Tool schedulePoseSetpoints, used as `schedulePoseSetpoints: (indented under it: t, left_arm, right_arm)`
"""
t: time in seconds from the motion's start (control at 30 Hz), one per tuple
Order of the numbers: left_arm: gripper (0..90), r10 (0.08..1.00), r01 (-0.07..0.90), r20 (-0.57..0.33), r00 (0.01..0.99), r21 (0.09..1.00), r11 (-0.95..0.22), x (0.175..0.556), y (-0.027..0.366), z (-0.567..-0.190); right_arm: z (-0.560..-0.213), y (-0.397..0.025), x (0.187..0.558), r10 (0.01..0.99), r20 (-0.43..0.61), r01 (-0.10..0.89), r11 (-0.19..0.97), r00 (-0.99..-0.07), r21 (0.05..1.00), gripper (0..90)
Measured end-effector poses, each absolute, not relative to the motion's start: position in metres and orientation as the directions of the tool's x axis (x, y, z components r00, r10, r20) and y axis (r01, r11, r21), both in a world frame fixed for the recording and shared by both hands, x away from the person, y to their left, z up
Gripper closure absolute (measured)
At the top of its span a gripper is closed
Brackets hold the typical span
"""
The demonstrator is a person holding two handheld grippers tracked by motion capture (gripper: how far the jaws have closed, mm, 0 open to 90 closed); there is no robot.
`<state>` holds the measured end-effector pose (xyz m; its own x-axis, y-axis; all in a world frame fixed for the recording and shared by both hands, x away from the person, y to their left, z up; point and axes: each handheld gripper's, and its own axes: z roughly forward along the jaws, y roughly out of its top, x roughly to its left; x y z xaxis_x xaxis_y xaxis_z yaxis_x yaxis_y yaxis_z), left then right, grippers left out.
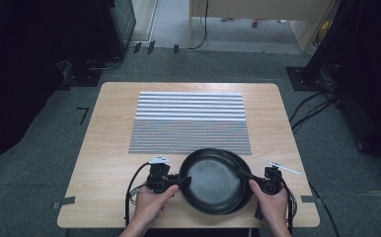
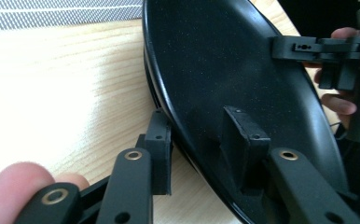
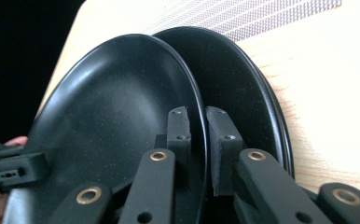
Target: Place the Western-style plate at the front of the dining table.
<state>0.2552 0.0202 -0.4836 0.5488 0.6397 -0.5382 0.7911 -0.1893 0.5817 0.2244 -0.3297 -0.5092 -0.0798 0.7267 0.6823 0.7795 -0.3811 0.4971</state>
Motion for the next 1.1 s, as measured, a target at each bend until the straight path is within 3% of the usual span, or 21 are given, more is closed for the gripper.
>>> schedulePoseSetpoints:
  t: [0.23, 0.67, 0.9, 1.1]
  left_arm:
    - [65.5, 0.627, 0.790, -0.550, 0.552, 0.587, -0.180, 0.256, 0.022, -0.486]
    - [67.9, 0.602, 0.808, -0.593, 0.535, 0.568, -0.159, 0.260, 0.025, -0.491]
    - [69.7, 0.589, 0.822, -0.621, 0.517, 0.553, -0.139, 0.260, 0.025, -0.493]
    - [71.9, 0.561, 0.834, -0.656, 0.504, 0.538, -0.121, 0.260, 0.028, -0.494]
  right_arm:
    - [-0.515, -0.334, 0.226, 0.679, 0.731, 0.777, -0.423, -0.069, 0.467, 83.0]
    - [-0.514, -0.330, 0.224, 0.715, 0.692, 0.772, -0.385, -0.097, 0.506, 79.5]
    - [-0.518, -0.336, 0.223, 0.633, 0.773, 0.773, -0.476, -0.030, 0.419, 82.9]
    - [-0.512, -0.336, 0.220, 0.632, 0.774, 0.749, -0.491, -0.046, 0.445, 83.5]
